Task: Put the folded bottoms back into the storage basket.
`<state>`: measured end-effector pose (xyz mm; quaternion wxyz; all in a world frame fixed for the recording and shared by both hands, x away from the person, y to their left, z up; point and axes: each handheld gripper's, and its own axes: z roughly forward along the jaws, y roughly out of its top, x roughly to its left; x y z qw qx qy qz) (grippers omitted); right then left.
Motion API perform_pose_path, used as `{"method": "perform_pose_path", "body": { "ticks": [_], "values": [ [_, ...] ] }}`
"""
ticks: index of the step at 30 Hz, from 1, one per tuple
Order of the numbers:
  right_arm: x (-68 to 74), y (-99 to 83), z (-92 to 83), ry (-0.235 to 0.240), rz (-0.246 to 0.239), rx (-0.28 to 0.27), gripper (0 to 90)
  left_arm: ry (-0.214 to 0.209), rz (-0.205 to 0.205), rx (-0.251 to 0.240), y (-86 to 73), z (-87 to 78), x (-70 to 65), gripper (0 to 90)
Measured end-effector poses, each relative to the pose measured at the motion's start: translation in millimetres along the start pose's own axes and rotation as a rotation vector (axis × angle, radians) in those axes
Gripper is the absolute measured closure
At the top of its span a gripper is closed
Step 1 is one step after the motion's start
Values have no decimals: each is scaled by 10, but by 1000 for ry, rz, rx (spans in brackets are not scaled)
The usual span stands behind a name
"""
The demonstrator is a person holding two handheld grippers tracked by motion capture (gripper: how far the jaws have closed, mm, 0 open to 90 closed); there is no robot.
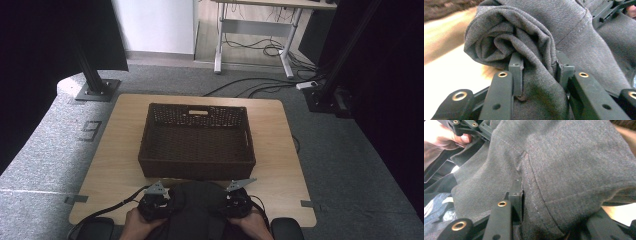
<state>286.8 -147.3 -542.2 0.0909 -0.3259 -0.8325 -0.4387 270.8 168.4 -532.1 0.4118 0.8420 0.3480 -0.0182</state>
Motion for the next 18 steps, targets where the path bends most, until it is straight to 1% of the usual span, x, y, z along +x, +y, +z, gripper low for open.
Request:
{"method": "perform_pose_path", "body": {
  "ticks": [1, 2, 3, 5, 7, 10, 11, 14, 18],
  "values": [
    [21, 6, -27, -20, -21, -17, 620, 6, 5, -9, 5, -14, 1, 668],
    [21, 6, -27, -20, -21, -17, 620, 8, 9, -17, 9, -27, -1, 668],
    [45, 17, -46, -36, -39, -30, 624, 10, 13, -23, 15, -41, 0, 672],
    [72, 33, -65, -49, -60, -42, 628, 13, 20, -36, 27, -72, -1, 676],
    [84, 41, -76, -52, -68, -49, 629, 11, 28, -53, 38, -108, -2, 676],
    [108, 64, -117, -60, -93, -70, 633, 10, 35, -81, 60, -169, -5, 678],
    [130, 83, -150, -71, -109, -84, 635, 8, 37, -91, 70, -195, -8, 679],
    [152, 98, -170, -77, -121, -95, 637, 8, 43, -108, 91, -246, -8, 679],
    [225, 151, -227, -103, -164, -127, 646, 13, 56, -131, 138, -310, -20, 679]
  ]
}}
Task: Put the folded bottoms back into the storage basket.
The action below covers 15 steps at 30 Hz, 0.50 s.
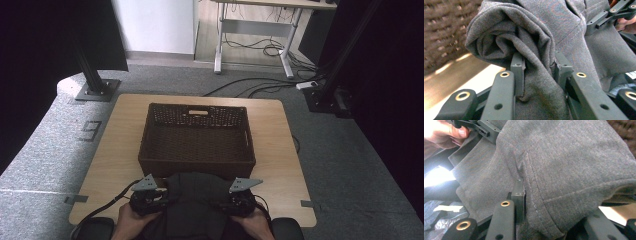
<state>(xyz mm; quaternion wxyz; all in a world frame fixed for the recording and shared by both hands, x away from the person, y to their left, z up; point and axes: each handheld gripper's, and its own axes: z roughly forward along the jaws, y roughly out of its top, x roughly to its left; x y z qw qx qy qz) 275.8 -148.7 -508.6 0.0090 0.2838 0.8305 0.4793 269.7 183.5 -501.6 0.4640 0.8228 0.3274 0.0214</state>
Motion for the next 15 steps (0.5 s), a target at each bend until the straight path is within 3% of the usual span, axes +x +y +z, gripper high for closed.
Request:
{"method": "perform_pose_path", "body": {
  "ticks": [15],
  "values": [
    [105, 268, -254, -59, -88, -91, 655, -20, 51, -95, 315, -207, -41, 684]
  ]
}}
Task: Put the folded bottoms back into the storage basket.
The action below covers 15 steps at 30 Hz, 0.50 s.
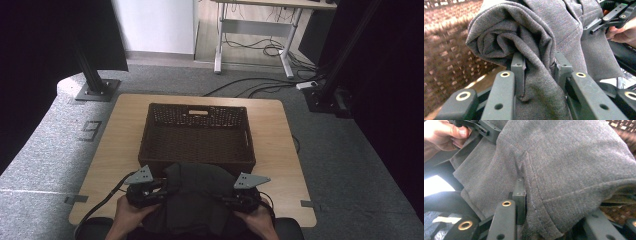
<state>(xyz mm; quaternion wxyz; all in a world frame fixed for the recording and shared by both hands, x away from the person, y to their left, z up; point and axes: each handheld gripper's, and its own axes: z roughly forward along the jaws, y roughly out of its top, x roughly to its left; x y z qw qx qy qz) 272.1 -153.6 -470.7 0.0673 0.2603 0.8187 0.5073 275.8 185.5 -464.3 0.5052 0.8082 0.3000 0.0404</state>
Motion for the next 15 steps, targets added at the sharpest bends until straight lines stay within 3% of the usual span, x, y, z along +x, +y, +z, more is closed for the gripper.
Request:
{"method": "perform_pose_path", "body": {
  "ticks": [8, 15],
  "values": [
    [1, 252, -118, -20, -47, -38, 663, 11, 41, -50, 263, -109, 3, 685],
    [-29, 445, -191, -41, -73, -71, 666, 0, 50, -83, 423, -180, 14, 688]
  ]
}}
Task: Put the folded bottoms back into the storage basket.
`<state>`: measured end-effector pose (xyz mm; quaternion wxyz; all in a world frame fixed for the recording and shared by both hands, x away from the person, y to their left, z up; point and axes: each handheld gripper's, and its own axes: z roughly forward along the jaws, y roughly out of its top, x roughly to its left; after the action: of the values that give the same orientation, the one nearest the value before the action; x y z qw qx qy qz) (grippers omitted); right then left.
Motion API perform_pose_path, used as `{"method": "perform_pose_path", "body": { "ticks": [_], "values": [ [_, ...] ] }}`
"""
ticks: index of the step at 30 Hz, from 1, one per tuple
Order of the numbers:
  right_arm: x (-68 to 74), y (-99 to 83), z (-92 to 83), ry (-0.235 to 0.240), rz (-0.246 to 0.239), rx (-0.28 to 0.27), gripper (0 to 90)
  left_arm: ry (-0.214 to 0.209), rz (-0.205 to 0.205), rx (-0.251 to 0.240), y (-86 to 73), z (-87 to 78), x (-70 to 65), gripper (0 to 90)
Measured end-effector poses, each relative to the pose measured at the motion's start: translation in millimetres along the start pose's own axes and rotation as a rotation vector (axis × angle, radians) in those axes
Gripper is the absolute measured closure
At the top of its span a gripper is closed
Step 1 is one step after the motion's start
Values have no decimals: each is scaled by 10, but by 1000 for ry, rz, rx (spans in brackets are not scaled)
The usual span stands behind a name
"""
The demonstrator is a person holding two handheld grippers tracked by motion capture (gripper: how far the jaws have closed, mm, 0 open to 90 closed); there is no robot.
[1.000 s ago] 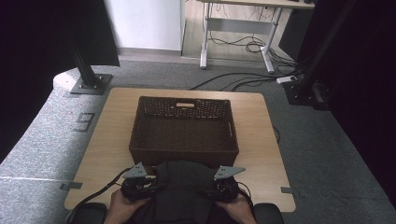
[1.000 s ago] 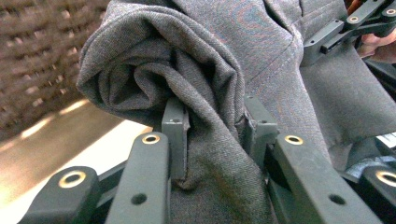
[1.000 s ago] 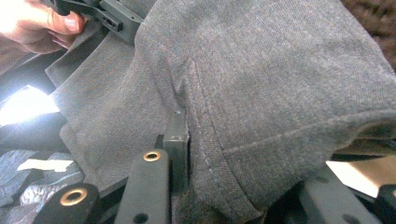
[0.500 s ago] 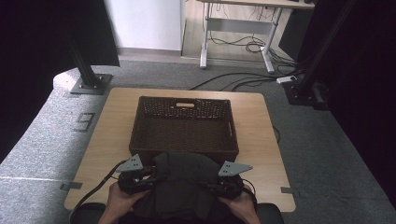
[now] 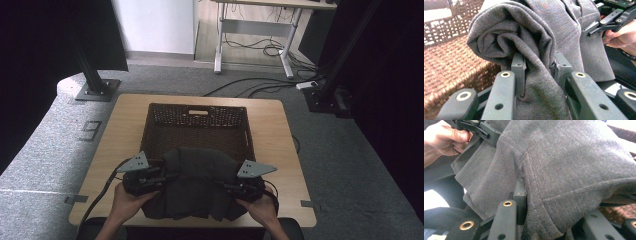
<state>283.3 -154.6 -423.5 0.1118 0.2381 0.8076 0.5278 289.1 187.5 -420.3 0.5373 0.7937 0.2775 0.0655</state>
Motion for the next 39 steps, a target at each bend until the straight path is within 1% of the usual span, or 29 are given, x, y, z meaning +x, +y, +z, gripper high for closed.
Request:
{"method": "perform_pose_path", "body": {
  "ticks": [1, 5, 6, 8, 9, 13, 14, 15, 16, 17, 18, 19, 20, 21, 22, 23, 24, 25, 26, 27, 29, 30, 31, 32, 33, 35, 37, 38, 39],
  "values": [
    [0, 0, 0, 0, 0, 0, 666, -2, 0, -5, 27, -10, 4, 688],
    [-16, 150, -54, -12, -20, -15, 666, -6, 12, -25, 146, -54, 14, 689],
    [-16, 150, -54, -12, -20, -15, 666, -6, 14, -29, 180, -67, 14, 689],
    [-29, 257, -92, -20, -31, -26, 666, -2, 31, -41, 299, -108, 14, 689],
    [-36, 296, -105, -21, -34, -29, 666, -2, 31, -41, 299, -108, 14, 689],
    [-77, 455, -158, -29, -50, -47, 666, 2, 46, -62, 474, -162, 18, 689],
    [-88, 495, -172, -33, -56, -51, 666, 7, 59, -70, 568, -189, 17, 689],
    [-98, 535, -186, -36, -61, -56, 666, 9, 65, -73, 617, -202, 18, 689],
    [-109, 577, -202, -39, -67, -60, 666, 9, 65, -73, 617, -202, 18, 689],
    [-121, 619, -215, -42, -70, -67, 666, 11, 69, -78, 666, -214, 21, 689],
    [-134, 662, -229, -47, -77, -73, 666, 14, 81, -87, 763, -236, 30, 689],
    [-145, 705, -242, -52, -83, -77, 666, 14, 81, -87, 763, -236, 30, 689],
    [-157, 750, -254, -57, -89, -81, 666, 21, 92, -96, 861, -252, 45, 689],
    [-169, 795, -265, -62, -94, -86, 665, 21, 92, -96, 861, -252, 45, 689],
    [-181, 840, -275, -69, -102, -92, 666, 24, 95, -102, 909, -258, 53, 689],
    [-194, 886, -283, -75, -110, -95, 665, 30, 106, -110, 1002, -275, 77, 689],
    [-209, 929, -288, -81, -115, -101, 666, 30, 106, -110, 1002, -275, 77, 690],
    [-225, 972, -291, -86, -119, -104, 665, 33, 108, -116, 1046, -280, 90, 690],
    [-244, 1013, -292, -90, -126, -107, 665, 42, 124, -123, 1129, -291, 121, 689],
    [-244, 1013, -292, -90, -126, -107, 665, 42, 124, -123, 1129, -291, 121, 690],
    [-314, 1117, -276, -104, -141, -119, 665, 51, 129, -130, 1202, -292, 163, 689],
    [-339, 1146, -264, -110, -143, -119, 665, 67, 139, -134, 1262, -279, 207, 690],
    [-339, 1146, -264, -110, -143, -119, 665, 67, 139, -134, 1262, -279, 207, 690],
    [-397, 1196, -232, -122, -142, -122, 665, 76, 138, -139, 1317, -256, 269, 690],
    [-430, 1217, -213, -129, -145, -123, 666, 76, 138, -139, 1317, -256, 269, 689],
    [-464, 1235, -195, -135, -143, -125, 665, 81, 137, -145, 1362, -227, 336, 690],
    [-570, 1276, -133, -152, -139, -127, 666, 84, 133, -150, 1397, -190, 407, 689],
    [-605, 1284, -109, -158, -140, -127, 665, 89, 134, -150, 1419, -145, 484, 689],
    [-638, 1290, -83, -165, -140, -125, 665, 89, 134, -150, 1419, -145, 484, 689]
  ]
}}
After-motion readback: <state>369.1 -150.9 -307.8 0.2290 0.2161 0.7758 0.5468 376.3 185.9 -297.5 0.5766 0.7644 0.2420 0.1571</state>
